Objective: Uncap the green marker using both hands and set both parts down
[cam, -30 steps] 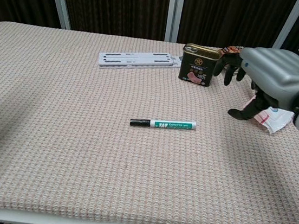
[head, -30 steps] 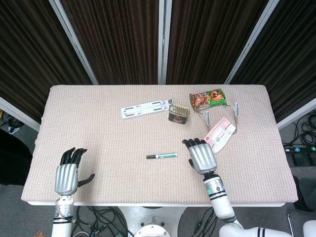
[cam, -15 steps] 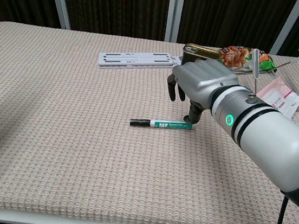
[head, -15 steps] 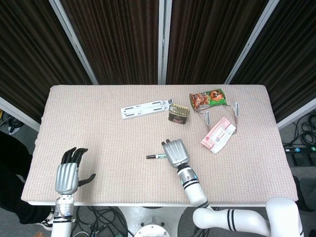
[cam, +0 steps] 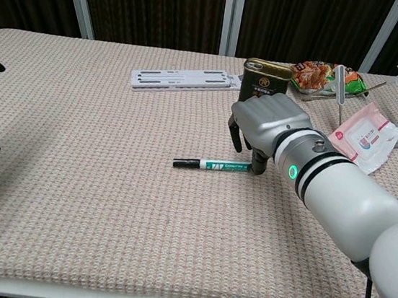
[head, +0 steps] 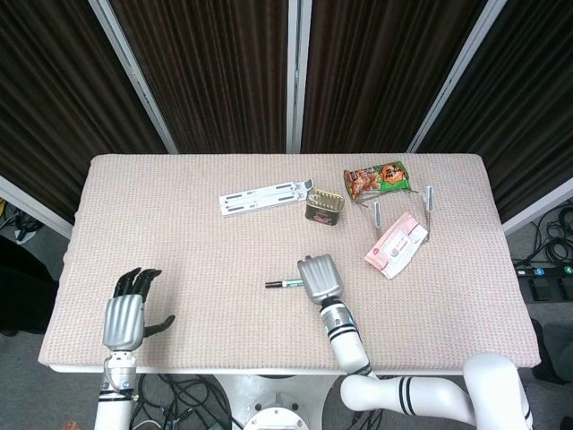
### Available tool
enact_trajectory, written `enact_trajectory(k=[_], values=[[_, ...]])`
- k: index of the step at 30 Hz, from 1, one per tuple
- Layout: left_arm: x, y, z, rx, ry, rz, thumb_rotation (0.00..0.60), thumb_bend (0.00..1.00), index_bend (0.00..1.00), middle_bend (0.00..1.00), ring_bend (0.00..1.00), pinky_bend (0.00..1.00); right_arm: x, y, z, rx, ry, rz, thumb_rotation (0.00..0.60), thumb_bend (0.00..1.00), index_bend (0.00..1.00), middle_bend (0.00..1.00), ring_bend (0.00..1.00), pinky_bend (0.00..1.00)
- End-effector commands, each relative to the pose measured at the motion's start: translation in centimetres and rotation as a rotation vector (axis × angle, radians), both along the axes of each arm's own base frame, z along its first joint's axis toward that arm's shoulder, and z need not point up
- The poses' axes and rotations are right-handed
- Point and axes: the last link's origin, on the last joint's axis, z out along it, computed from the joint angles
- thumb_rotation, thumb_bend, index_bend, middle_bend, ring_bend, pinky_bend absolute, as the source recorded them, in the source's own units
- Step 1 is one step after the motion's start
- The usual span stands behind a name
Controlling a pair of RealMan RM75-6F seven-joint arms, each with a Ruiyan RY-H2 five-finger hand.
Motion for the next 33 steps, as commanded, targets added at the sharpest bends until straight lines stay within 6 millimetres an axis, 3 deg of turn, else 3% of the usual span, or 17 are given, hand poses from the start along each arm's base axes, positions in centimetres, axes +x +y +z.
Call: enact_trajectory(k=[1,20,33], values=[[0.0,-0.1,0.0,-0.004,0.002,0.001,0.600,0.00,0.20,0.20,0.11,0.13,0.0,0.0,-0.5,0.004,-0.009,-0.004,0.600,0.15,0.53,0.47,0.62,0.79],[-0.3,-0.1,-0.4,-0.023,0.004,0.014,0.600,0.00,0.20,0.20,0.11,0.13,-0.3,-0.5,-1.7,0.010,-0.014,-0.053,0.600,0.14,0.47,0.45,0.62,0.76],[-0.5,-0.2,-0.6,-0.029,0.003,0.018,0.600,0.00,0.20,0.20,0.11,0.13,-0.3,-0.6,-2.2,0.014,-0.008,-0.067,0.600,0.15,0.49,0.50,0.62,0.76]])
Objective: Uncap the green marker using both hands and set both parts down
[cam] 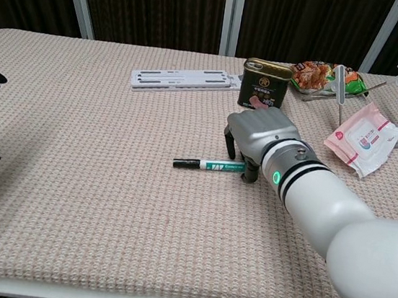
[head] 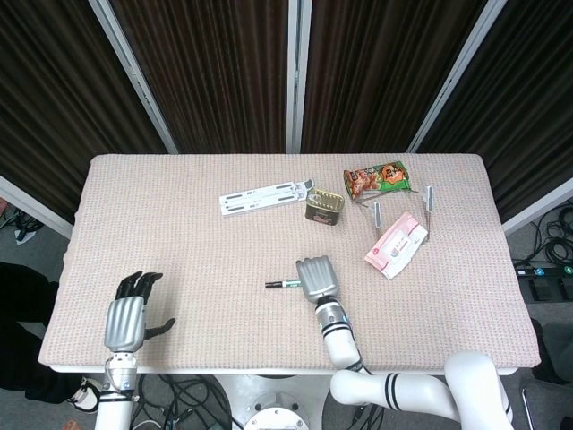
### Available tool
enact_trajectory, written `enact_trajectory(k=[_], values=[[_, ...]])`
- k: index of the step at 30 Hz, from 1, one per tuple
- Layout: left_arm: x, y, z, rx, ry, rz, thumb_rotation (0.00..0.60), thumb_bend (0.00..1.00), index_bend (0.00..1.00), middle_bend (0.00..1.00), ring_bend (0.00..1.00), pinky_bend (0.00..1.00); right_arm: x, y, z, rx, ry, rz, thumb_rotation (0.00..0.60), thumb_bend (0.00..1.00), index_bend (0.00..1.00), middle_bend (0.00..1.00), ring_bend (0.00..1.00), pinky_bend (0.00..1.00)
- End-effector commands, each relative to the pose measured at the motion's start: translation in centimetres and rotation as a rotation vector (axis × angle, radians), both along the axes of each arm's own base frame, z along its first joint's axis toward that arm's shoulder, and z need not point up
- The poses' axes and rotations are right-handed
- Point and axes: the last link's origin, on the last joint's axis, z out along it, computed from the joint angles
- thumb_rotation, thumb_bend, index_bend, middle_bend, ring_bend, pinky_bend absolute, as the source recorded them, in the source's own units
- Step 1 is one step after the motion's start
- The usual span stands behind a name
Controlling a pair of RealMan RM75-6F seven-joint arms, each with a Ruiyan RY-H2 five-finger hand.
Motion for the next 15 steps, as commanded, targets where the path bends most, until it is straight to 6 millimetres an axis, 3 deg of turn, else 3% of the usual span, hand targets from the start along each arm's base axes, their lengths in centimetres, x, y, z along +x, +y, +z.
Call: enact_trajectory(k=[1,15], values=[[-0.01,0.01,-0.01,0.000,0.000,0.000,0.600,0.00,0.20,0.20,0.11,0.13,0.03,-0.02,0.01,-0.005,-0.001,0.001,0.600,0.16,0.50,0.50,0.62,0.76],[-0.20,0.10,-0.50,-0.016,0.000,0.011,0.600,0.00,0.20,0.20,0.11,0.13,-0.11,0.04,-0.15,-0.003,0.019,-0.018,0.600,0.22,0.54,0.53,0.63,0.76]])
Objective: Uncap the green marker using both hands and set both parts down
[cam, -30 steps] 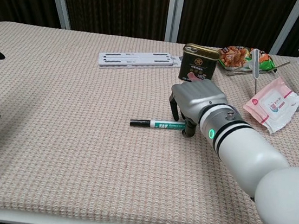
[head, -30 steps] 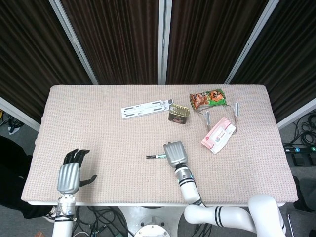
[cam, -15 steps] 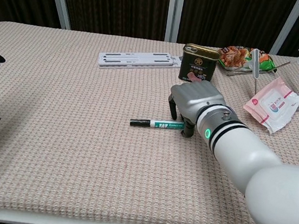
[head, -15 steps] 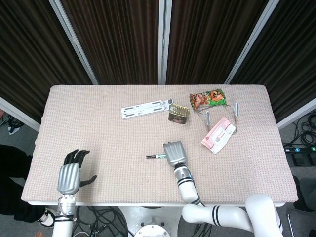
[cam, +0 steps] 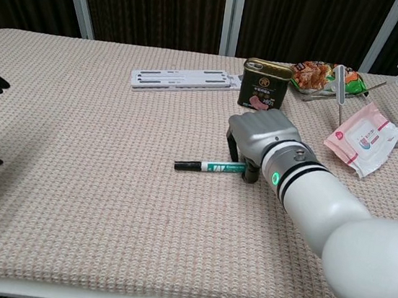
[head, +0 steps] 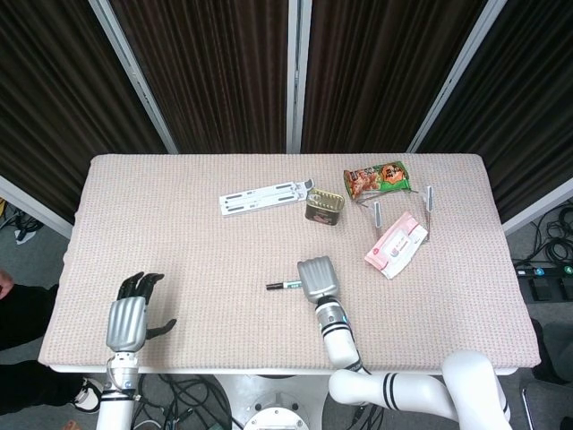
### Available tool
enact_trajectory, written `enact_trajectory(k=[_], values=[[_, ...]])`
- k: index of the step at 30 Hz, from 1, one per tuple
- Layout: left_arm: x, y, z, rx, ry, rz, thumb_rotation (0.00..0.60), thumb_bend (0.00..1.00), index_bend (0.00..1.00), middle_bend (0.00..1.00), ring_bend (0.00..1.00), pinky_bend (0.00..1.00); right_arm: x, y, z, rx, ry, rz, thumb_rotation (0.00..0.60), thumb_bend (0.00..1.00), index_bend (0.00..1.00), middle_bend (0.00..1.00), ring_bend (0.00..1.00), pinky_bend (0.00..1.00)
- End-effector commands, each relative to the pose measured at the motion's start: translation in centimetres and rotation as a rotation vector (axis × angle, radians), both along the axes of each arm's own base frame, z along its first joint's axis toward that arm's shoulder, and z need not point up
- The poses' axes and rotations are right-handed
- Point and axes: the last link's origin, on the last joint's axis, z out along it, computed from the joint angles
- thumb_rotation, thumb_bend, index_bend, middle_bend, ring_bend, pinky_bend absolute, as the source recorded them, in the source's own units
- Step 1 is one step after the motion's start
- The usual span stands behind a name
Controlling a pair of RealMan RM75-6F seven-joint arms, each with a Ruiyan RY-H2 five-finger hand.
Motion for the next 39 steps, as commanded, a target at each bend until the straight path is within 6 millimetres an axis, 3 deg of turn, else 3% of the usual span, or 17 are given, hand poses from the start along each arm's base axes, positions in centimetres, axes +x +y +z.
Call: enact_trajectory(k=[1,13,20,26,30,39], values=[[0.0,0.0,-0.1,-0.003,-0.001,0.001,0.600,0.00,0.20,0.20,0.11,0.13,0.0,0.0,0.0,-0.002,0.000,-0.001,0.600,0.22,0.55,0.54,0.63,0.76],[0.0,0.7,0.1,0.011,0.013,0.008,0.600,0.00,0.20,0.20,0.11,0.13,0.5,-0.4,1.9,-0.094,-0.080,0.019,0.600,0.27,0.61,0.59,0.64,0.76],[1.3,3.6,1.5,0.056,0.020,-0.004,0.600,0.01,0.21,0.20,0.11,0.14,1.6,-1.5,4.1,-0.220,-0.151,0.020,0.600,0.28,0.62,0.59,0.64,0.76],[3.9,7.2,2.3,0.097,0.059,-0.050,0.600,0.08,0.23,0.24,0.16,0.21,3.9,-2.4,5.9,-0.377,-0.200,0.053,0.600,0.30,0.64,0.61,0.64,0.76],[6.6,9.2,1.9,0.099,0.073,-0.094,0.600,0.23,0.25,0.25,0.17,0.23,5.1,-2.6,5.8,-0.439,-0.188,0.046,0.600,0.32,0.64,0.61,0.64,0.76],[12.0,12.5,1.2,0.141,0.192,-0.208,0.600,0.24,0.29,0.28,0.21,0.28,7.3,-2.9,4.2,-0.445,-0.153,0.026,0.600,0.33,0.65,0.62,0.64,0.76]])
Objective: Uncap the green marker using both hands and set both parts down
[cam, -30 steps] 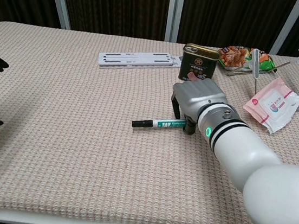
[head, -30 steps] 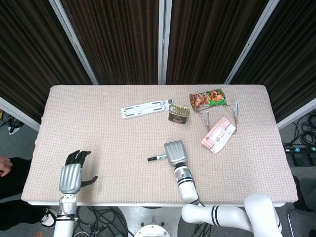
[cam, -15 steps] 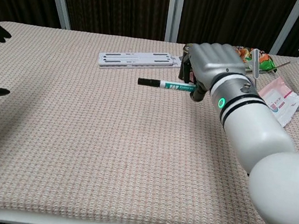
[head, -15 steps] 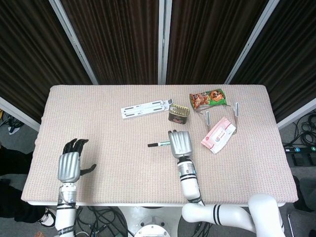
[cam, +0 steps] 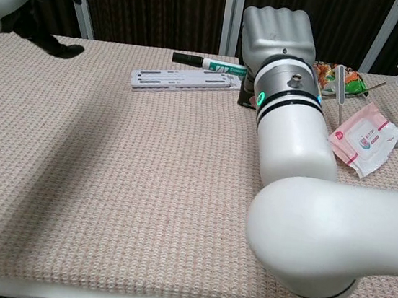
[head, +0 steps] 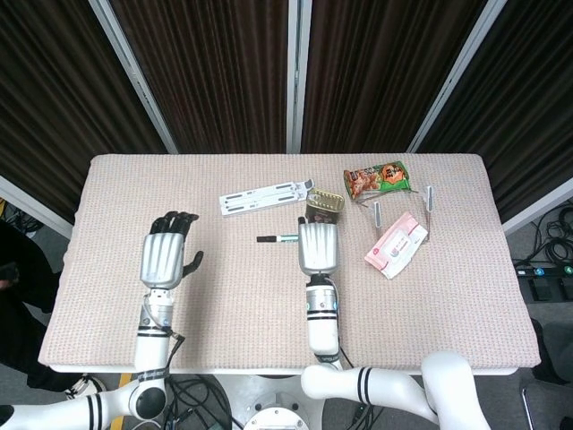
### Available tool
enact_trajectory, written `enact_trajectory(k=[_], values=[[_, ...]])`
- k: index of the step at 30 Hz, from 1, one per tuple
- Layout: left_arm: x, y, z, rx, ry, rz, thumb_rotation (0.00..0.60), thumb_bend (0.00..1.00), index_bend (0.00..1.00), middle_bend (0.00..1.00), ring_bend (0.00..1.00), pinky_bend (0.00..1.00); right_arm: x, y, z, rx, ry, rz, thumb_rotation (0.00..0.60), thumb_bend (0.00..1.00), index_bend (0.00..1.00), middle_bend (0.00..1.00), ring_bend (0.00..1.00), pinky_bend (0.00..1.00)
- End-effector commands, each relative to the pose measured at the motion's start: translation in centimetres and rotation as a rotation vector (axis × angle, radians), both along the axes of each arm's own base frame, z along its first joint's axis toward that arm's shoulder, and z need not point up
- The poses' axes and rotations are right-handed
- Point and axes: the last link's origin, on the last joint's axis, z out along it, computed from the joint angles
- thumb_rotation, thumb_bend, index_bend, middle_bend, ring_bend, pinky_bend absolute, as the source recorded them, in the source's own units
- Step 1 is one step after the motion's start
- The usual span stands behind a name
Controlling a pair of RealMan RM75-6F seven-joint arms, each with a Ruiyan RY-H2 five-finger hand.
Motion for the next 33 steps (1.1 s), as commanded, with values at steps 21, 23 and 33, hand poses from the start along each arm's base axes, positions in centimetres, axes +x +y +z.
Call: enact_trajectory(k=[21,23,33], values=[[4.0,1.9,-5.1,0.038,0.171,0.033,0.600,0.09,0.44,0.45,0.37,0.43,3.8,-0.2,-2.4,0.027,0.019,0.000,0.600,0.33,0.65,0.61,0.64,0.76],[4.0,1.7,-5.1,0.050,0.164,0.038,0.600,0.09,0.47,0.47,0.39,0.45,3.8,-0.3,-2.6,0.032,0.024,-0.003,0.600,0.33,0.65,0.61,0.64,0.76],[4.4,1.7,-5.6,0.040,0.161,0.036,0.600,0.13,0.49,0.50,0.42,0.48,4.0,-0.2,-3.3,0.055,0.023,-0.012,0.600,0.33,0.65,0.61,0.64,0.76]])
